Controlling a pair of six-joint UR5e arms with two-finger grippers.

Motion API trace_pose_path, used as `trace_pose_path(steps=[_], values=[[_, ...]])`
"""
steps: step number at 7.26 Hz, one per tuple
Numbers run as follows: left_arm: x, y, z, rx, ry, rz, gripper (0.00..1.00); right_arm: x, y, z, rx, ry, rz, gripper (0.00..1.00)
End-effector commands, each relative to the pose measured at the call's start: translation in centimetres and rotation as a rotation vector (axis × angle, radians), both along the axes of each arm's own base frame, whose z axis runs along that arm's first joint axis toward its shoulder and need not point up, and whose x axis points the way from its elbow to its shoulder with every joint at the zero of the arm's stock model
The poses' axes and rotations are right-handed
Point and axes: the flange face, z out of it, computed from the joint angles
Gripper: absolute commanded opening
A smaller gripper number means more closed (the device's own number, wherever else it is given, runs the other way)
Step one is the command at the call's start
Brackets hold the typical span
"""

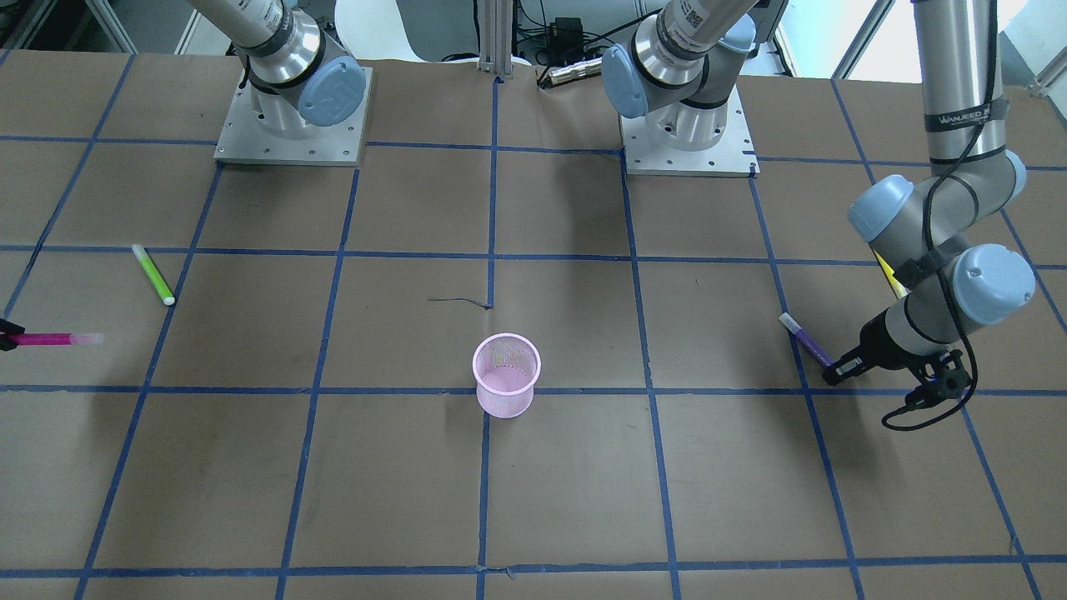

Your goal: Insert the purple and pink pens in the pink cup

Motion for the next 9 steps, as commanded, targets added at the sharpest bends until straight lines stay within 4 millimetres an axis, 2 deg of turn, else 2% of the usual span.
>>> trace_pose_path(steps=[1,3,4,5,6,8,9], values=[[-0.2,-0.2,0.2,-0.016,0.019,0.029,0.0,6.3,-1.3,7.5,-0.042,0.082,0.001,0.0],[0.1,-1.6,3.8,-0.057,-0.004,0.017,0.0,15.0,-1.4,11.8,0.036,0.078,-0.087,0.0],[0.3,-2.9,7.6,-0.076,-0.014,0.011,0.0,19.7,-1.5,13.9,0.036,0.094,-0.088,0.0],[0.6,-3.9,12.7,-0.085,-0.019,0.005,0.0,24.3,-0.8,15.4,0.081,0.089,-0.103,0.0],[0.6,-4.2,17.5,-0.108,-0.031,0.001,0.0,28.0,-0.2,17.0,0.085,0.096,-0.11,0.0],[-0.2,-3.8,21.0,-0.137,-0.052,-0.007,0.0,35.4,0.2,18.5,0.088,0.109,-0.102,0.0],[-0.5,-2.9,23.4,-0.156,-0.072,-0.005,0.0,39.0,0.2,18.8,0.083,0.124,-0.14,0.0]])
